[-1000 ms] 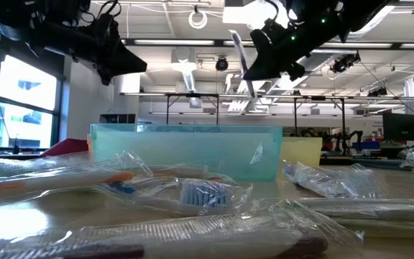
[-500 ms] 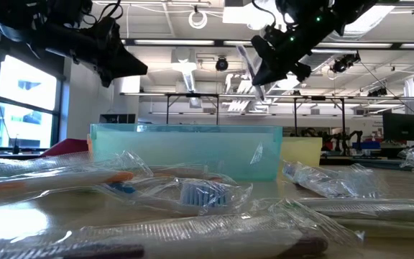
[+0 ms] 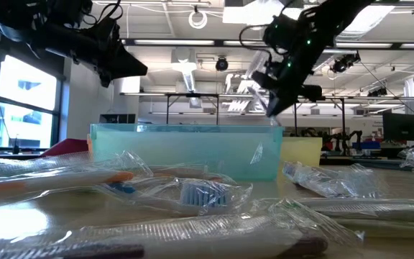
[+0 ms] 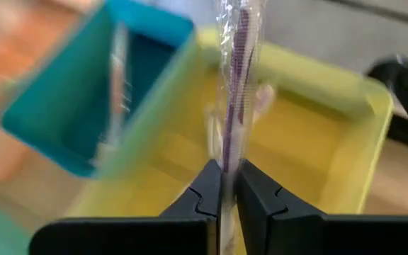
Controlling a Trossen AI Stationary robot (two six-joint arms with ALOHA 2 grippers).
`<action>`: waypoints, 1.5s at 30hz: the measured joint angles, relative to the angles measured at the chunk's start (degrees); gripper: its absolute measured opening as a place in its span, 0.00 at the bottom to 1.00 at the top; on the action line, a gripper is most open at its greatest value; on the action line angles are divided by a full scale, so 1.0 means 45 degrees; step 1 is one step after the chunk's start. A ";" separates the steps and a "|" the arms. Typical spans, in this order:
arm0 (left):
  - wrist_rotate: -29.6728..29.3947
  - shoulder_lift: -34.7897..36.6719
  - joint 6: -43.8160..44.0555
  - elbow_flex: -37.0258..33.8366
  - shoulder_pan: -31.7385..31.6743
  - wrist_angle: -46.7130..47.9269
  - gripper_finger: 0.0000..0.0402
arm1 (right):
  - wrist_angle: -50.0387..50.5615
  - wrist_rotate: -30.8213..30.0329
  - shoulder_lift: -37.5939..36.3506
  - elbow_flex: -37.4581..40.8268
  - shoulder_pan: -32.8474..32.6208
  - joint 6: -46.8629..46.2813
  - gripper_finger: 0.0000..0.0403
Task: Pick & Place Toothbrushes
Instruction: Put the purple toothbrush into the yellow bin
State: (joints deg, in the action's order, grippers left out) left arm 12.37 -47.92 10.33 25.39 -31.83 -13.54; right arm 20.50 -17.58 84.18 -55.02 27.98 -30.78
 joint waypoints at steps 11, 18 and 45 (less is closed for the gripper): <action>-0.0018 0.0000 0.0000 0.0000 -0.0002 0.0005 0.17 | 0.0625 0.1200 0.1961 0.0005 0.0910 -0.0931 0.04; -0.0016 0.0000 0.0000 0.0000 -0.0005 0.0016 0.17 | 0.0849 0.2035 0.2367 0.0005 0.1156 -0.1336 0.04; -0.0008 0.0000 0.0000 0.0000 0.0000 0.0117 0.17 | 0.1401 0.2542 0.2786 0.0000 0.1278 -0.1935 0.04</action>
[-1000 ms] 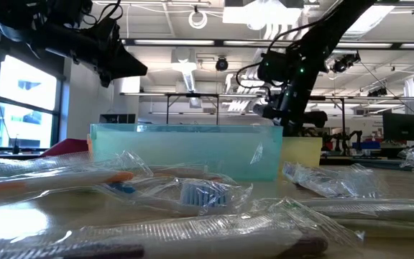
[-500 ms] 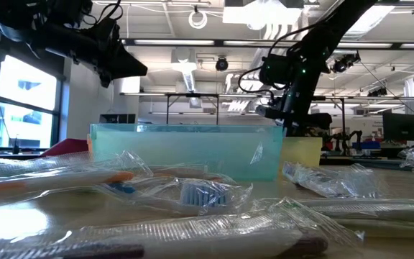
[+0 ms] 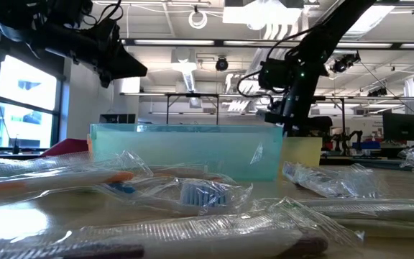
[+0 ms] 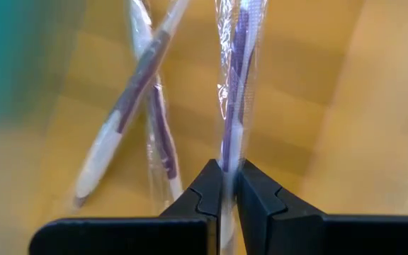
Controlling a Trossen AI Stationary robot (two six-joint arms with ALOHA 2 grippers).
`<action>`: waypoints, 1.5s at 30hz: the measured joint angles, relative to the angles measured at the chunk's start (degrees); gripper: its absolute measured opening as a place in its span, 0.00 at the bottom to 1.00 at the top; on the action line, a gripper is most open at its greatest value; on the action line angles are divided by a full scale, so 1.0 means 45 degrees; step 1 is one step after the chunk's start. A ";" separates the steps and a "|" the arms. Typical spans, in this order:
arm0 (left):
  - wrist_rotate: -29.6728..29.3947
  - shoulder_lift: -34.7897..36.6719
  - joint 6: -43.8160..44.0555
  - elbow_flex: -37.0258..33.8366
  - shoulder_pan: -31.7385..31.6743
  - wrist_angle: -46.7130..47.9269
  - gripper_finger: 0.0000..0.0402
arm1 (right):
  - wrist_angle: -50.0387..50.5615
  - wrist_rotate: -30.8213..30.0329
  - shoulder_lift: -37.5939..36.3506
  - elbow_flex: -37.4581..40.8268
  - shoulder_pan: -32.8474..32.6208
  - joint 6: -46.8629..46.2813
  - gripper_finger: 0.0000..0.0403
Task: Pick & Place Toothbrushes
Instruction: Put the purple toothbrush into the yellow bin, then put the blue toothbrush into the green bin
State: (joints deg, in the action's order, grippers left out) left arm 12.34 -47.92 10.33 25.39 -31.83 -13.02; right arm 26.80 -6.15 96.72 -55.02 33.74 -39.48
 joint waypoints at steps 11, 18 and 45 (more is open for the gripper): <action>0.0005 0.0005 0.0001 0.0000 -0.0005 0.0014 0.17 | -0.0246 0.0076 0.0887 -0.0019 -0.0079 0.0029 0.05; 0.0005 0.0005 0.0004 0.0000 -0.0005 0.0289 0.17 | -0.0690 0.0038 0.0887 -0.0002 -0.0083 0.0060 0.07; 0.0005 0.0002 0.0002 0.0000 -0.0005 0.0523 0.17 | -0.1153 0.0183 -0.1356 0.0005 0.0027 0.1302 0.25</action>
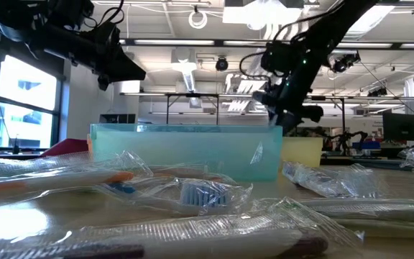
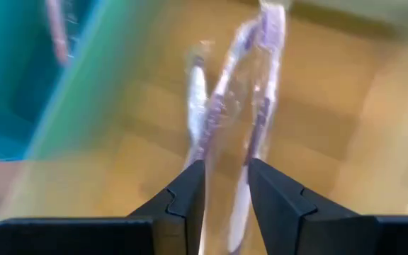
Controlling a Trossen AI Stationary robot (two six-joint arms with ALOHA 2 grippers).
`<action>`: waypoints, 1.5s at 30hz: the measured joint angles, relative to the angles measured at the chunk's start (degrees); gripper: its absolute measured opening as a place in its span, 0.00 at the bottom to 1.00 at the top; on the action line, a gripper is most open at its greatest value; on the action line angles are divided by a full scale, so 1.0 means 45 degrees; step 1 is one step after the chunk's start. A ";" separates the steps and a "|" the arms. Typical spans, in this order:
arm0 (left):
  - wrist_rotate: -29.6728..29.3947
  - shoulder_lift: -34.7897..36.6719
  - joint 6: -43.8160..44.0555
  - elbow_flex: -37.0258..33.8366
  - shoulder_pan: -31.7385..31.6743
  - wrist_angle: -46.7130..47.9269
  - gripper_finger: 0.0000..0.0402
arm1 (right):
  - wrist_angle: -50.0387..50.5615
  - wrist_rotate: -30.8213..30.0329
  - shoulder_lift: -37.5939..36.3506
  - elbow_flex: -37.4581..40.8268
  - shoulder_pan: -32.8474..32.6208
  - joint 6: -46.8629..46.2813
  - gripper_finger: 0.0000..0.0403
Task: Pick & Place Toothbrushes
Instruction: Put the blue toothbrush into the green bin
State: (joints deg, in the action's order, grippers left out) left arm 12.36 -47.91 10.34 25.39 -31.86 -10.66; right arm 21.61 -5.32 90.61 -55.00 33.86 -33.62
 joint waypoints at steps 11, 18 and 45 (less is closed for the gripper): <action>0.0000 -0.0002 0.0003 0.0000 0.0005 0.0079 0.17 | 0.0166 0.3058 -0.1072 0.0000 -0.1151 0.3080 0.25; -0.0005 -0.0002 0.0003 0.0000 0.0005 0.0070 0.17 | 0.0076 0.3141 -0.1997 -0.0002 -0.2201 0.3701 0.25; 0.0005 0.0003 0.0095 0.0015 0.0005 0.1085 0.17 | -0.0622 0.2789 -0.2279 -0.0005 -0.3696 0.4202 0.25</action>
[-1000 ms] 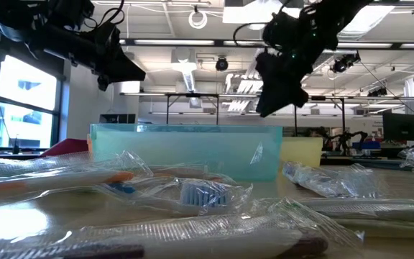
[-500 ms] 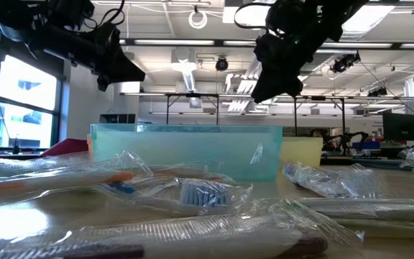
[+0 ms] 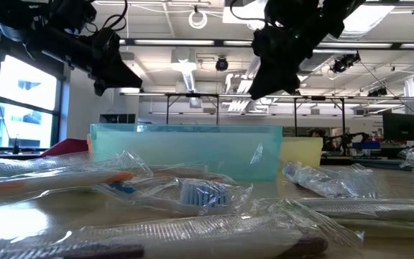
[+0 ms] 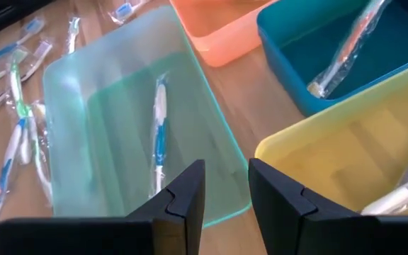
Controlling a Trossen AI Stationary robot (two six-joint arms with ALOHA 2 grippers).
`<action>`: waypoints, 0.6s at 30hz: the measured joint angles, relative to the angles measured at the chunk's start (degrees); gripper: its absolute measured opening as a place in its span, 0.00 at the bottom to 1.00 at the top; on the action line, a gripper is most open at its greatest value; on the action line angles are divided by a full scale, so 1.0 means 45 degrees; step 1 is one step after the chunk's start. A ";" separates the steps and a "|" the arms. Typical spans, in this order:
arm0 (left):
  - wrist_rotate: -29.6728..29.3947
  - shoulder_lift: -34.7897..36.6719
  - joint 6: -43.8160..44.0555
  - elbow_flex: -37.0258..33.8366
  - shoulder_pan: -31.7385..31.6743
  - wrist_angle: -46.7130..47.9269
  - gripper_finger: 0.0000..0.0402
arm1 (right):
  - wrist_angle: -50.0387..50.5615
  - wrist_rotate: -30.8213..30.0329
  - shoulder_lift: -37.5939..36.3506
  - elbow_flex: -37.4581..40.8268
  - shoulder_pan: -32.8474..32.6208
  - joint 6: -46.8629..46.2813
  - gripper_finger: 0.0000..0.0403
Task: Pick & Place Toothbrushes
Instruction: Put the blue toothbrush into the green bin
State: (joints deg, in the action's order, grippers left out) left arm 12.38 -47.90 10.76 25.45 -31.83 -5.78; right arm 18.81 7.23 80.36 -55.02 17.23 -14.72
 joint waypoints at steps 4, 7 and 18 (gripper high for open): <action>0.0000 0.0000 0.0000 0.0000 -0.0002 -0.0010 0.17 | -0.0049 -0.0469 0.0000 0.0000 -0.0194 0.0005 0.25; 0.0000 0.0000 0.0000 0.0000 -0.0005 -0.0011 0.17 | -0.0049 -0.0662 0.0000 0.0000 -0.0350 0.0004 0.25; -0.0005 -0.0003 -0.0335 0.0000 0.0000 -0.0010 0.17 | -0.0049 -0.1936 0.0000 0.0000 -0.1360 -0.0064 0.25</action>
State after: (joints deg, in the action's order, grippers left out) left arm 12.36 -47.91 9.26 25.45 -31.83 -5.82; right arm 18.59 -1.48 80.36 -55.02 11.10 -15.00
